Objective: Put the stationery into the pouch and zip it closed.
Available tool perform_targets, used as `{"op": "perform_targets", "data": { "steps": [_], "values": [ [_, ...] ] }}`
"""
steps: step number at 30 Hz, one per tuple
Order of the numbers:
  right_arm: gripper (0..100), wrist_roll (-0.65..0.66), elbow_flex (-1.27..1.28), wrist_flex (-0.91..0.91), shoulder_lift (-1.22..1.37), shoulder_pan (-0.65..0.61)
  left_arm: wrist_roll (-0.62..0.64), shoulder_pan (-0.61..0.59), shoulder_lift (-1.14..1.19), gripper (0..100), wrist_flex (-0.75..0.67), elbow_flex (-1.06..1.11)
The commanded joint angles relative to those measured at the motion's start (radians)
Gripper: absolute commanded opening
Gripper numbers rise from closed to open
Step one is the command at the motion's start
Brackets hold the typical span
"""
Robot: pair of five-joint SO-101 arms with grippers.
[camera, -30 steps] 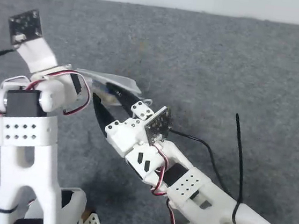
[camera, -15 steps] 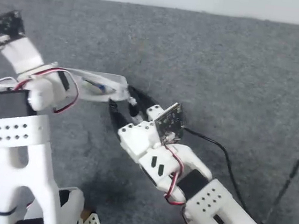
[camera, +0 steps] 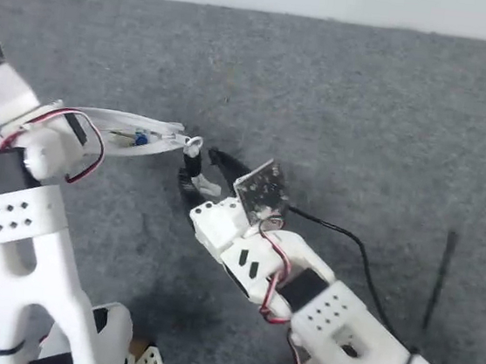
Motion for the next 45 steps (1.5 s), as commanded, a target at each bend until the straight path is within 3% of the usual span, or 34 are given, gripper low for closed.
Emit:
{"op": "perform_targets", "data": {
  "steps": [1, 9, 22, 27, 29, 39, 42, 45],
  "values": [
    [17.7, 0.109, -0.040, -0.151, 0.116, 0.004, -0.003, -0.006, -0.014, 1, -0.035, -0.022],
    [17.3, 0.190, -0.064, -0.398, 0.341, 0.010, -0.003, -0.006, -0.014, 1, -0.035, -0.021],
    [16.9, 0.186, -0.069, -0.412, 0.343, 0.038, -0.003, -0.006, -0.014, 1, -0.040, -0.005],
    [1.5, 0.187, -0.066, -0.404, 0.291, 0.042, -0.003, -0.006, -0.014, 1, -0.040, -0.005],
    [1.2, 0.187, -0.066, -0.401, 0.286, 0.042, -0.003, -0.006, -0.014, 1, -0.040, -0.004],
    [0.6, 0.190, -0.054, -0.265, 0.242, 0.028, -0.009, -0.006, -0.015, 1, -0.068, -0.002],
    [0.6, 0.285, -0.044, -0.127, 0.177, -0.018, -0.021, -0.008, -0.008, 4, -0.092, -0.001],
    [0.6, 0.379, -0.043, 0.041, 0.108, -0.054, -0.015, -0.008, -0.011, 13, -0.089, -0.001]
  ]
}}
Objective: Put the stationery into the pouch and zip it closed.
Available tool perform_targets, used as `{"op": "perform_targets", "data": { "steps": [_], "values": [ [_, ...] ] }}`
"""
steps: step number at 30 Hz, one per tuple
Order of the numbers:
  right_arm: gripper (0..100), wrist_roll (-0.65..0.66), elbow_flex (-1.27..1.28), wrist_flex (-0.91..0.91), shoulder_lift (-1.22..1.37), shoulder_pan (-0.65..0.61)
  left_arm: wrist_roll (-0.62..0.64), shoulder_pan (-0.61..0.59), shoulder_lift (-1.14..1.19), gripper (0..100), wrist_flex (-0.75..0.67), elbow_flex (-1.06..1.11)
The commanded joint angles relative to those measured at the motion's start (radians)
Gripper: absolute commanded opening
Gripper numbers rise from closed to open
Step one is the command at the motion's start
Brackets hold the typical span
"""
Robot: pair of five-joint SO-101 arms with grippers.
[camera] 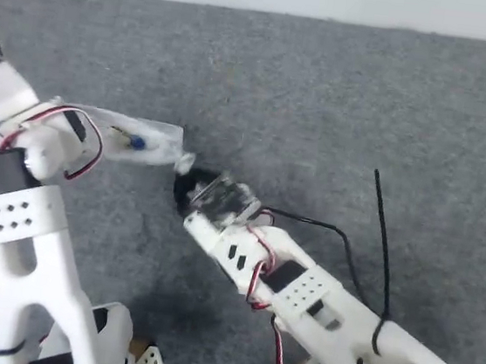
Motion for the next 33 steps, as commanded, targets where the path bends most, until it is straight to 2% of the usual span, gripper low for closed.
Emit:
{"op": "perform_targets", "data": {
  "steps": [1, 4, 7, 13, 23, 30, 33],
  "values": [
    [0.6, 0.094, -0.043, 0.176, -0.127, -0.042, 0.003, -0.002, -0.011, 17, -0.032, -0.015],
    [0.6, 0.098, -0.043, 0.260, -0.180, -0.051, 0.011, 0.002, -0.014, 24, -0.040, -0.019],
    [0.6, 0.100, -0.041, 0.320, -0.213, -0.071, -0.012, 0.046, -0.015, 24, -0.057, -0.038],
    [0.6, 0.100, 0.023, 0.328, -0.275, -0.150, -0.199, 0.261, -0.014, 24, -0.086, -0.054],
    [0.6, 0.100, 0.089, 0.326, -0.433, -0.154, -0.537, 0.554, -0.015, 24, -0.155, -0.053],
    [0.6, 0.100, 0.107, 0.326, -0.476, -0.148, -0.575, 0.595, -0.017, 24, -0.143, -0.071],
    [0.6, 0.100, 0.109, 0.328, -0.484, -0.145, -0.575, 0.595, -0.017, 24, -0.055, -0.142]
  ]
}}
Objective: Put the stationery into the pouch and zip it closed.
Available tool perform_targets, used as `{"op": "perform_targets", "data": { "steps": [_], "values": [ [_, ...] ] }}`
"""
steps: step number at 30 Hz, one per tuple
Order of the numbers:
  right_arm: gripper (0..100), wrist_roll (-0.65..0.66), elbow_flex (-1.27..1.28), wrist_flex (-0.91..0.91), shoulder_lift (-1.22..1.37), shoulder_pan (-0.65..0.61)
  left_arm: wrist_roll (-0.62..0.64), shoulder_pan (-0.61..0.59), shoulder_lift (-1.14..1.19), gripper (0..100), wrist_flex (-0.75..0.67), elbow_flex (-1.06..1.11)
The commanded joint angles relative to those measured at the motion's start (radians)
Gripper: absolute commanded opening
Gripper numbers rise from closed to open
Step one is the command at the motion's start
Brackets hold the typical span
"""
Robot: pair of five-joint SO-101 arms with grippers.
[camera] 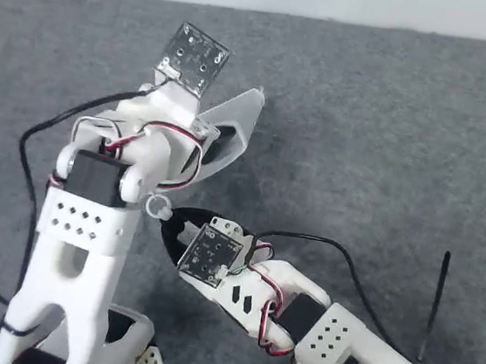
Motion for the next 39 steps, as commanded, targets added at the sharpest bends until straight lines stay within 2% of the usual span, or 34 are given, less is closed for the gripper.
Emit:
{"op": "perform_targets", "data": {
  "steps": [1, 10, 14, 19, 23, 27, 31, 34, 39],
  "values": [
    [0.6, 0.014, -0.011, 0.005, -0.056, 0.005, -0.008, 0.005, -0.017, 24, 0.095, -0.145],
    [0.6, 0.009, 0.011, 0.013, -0.150, 0.039, -0.006, 0.005, -0.017, 24, 0.364, -0.409],
    [0.6, 0.009, 0.029, 0.013, -0.217, 0.059, -0.017, -0.032, -0.017, 24, 0.448, -0.473],
    [0.6, 0.012, 0.018, 0.110, -0.328, 0.104, -0.147, -0.068, -0.018, 24, 0.532, -0.478],
    [0.6, 0.017, -0.014, 0.246, -0.430, 0.116, -0.184, -0.155, -0.061, 24, 0.526, -0.435],
    [0.6, 0.017, -0.025, 0.300, -0.504, 0.150, -0.239, -0.163, -0.192, 24, 0.517, -0.341],
    [0.6, 0.028, -0.025, 0.303, -0.538, 0.186, -0.256, -0.163, -0.341, 25, 0.439, -0.127],
    [0.6, 0.084, -0.025, 0.305, -0.549, 0.191, -0.256, -0.163, -0.451, 25, 0.319, 0.079],
    [0.6, 0.098, -0.046, 0.329, -0.549, 0.213, -0.255, -0.157, -0.657, 32, 0.184, 0.355]
  ]
}}
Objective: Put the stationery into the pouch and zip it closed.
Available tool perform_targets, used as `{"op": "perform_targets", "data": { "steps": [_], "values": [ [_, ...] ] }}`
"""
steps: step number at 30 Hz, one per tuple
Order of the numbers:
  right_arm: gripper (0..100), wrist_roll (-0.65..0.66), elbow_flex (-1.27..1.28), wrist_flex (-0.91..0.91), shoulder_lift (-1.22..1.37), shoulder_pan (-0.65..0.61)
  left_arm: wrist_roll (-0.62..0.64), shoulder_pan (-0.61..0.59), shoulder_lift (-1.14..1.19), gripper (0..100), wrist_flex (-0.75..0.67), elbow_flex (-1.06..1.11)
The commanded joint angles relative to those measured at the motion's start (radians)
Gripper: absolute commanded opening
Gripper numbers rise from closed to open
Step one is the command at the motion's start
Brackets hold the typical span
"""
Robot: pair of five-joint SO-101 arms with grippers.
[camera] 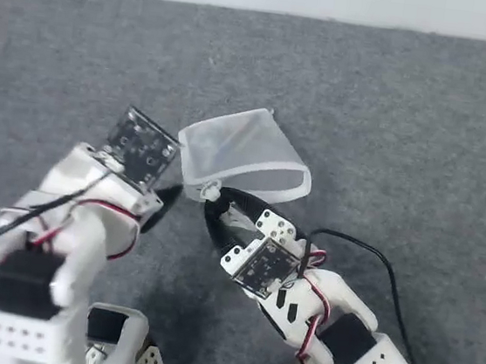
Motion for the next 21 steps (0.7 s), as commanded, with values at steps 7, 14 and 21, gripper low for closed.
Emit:
{"op": "perform_targets", "data": {
  "steps": [7, 14, 21],
  "values": [
    [0.6, 0.021, -0.166, 0.119, -0.039, 0.091, -0.011, 0.126, -0.374, 32, -0.163, 0.349],
    [0.6, 0.091, -0.187, 0.176, -0.039, 0.087, -0.008, 0.132, -0.416, 32, -0.393, 0.565],
    [0.6, 0.107, -0.275, 0.314, -0.039, 0.085, -0.006, 0.152, -0.416, 32, -0.612, 0.688]
  ]
}}
